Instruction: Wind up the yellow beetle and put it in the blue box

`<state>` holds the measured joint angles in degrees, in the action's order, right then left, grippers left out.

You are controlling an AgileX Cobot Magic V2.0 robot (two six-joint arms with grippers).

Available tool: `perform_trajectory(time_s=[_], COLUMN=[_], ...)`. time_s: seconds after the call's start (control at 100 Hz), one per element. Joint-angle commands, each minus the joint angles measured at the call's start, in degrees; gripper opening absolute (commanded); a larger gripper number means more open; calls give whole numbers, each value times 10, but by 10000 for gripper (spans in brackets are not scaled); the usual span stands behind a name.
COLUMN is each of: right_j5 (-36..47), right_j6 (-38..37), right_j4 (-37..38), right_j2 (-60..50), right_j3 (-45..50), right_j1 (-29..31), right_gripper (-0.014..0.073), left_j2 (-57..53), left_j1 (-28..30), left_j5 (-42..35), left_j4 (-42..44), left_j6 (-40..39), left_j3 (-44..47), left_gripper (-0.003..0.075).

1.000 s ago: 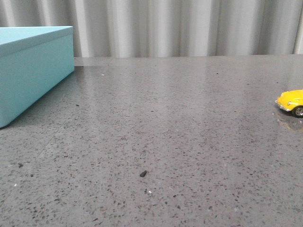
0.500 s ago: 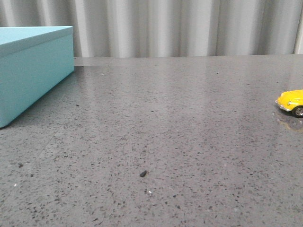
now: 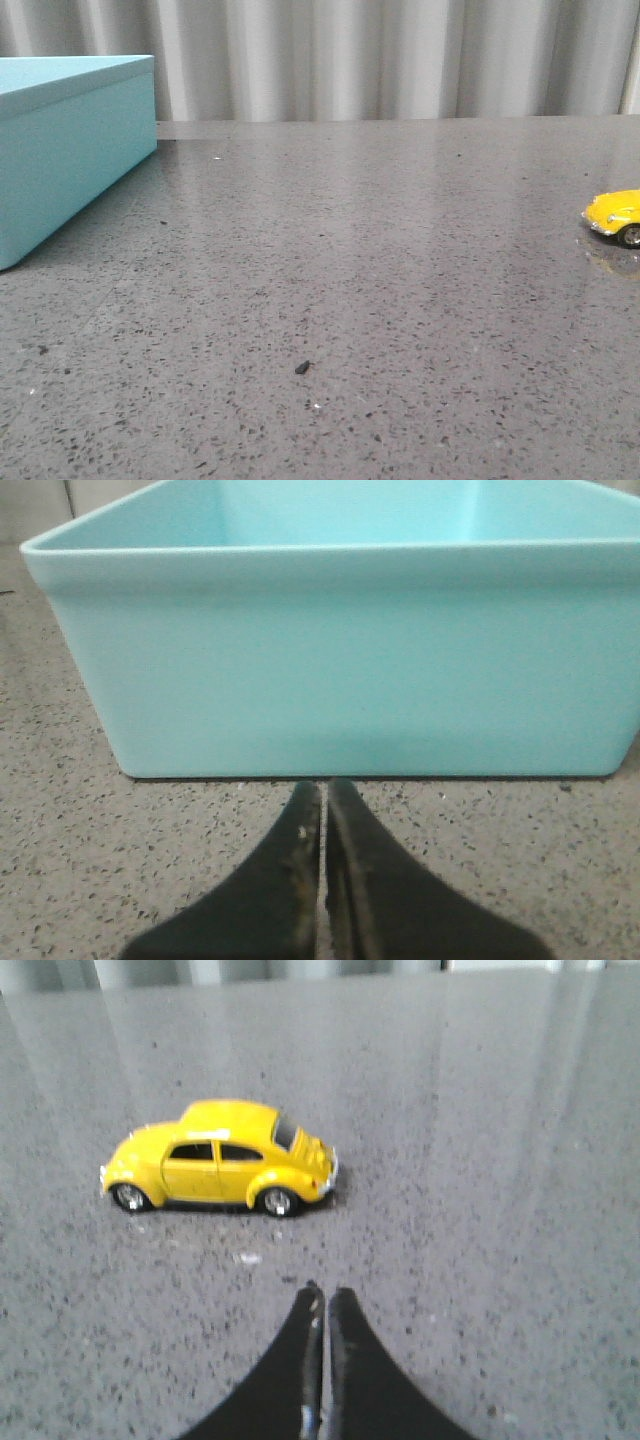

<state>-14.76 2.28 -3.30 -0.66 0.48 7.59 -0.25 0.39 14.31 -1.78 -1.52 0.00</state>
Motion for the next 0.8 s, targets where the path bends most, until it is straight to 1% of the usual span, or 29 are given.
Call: perform_trajectory(time_s=[0.0, 0.07, 0.28, 0.37, 0.48, 0.58, 0.72, 0.79], right_j5=[82, 106, 189, 196, 188, 174, 112, 54], right_j6=[4, 4, 4, 4, 4, 4, 4, 4], right_j4=[2, 2, 1, 1, 1, 1, 3, 3], right_j2=[-10, -10, -10, -10, -10, -10, 14, 42], right_j3=[13, 13, 12, 12, 11, 0, -49, -89], right_j1=[0, 0, 0, 0, 0, 0, 0, 0], right_gripper=[-61, -61, -61, -61, -61, -61, -61, -61], left_j2=[-18, -18, -18, -18, -18, -18, -18, -18], left_j1=[0, 0, 0, 0, 0, 0, 0, 0], left_j5=[-69, -84, -122, -139, -143, -139, -138, -138], left_j4=[-35, -54, -54, -57, -108, -112, -112, -112], left_j6=[-6, -6, -6, -6, -6, -6, -6, -6], left_j3=[14, 14, 14, 14, 13, 13, 13, 13], left_gripper=[-21, -21, -21, -21, -21, -21, -21, -21])
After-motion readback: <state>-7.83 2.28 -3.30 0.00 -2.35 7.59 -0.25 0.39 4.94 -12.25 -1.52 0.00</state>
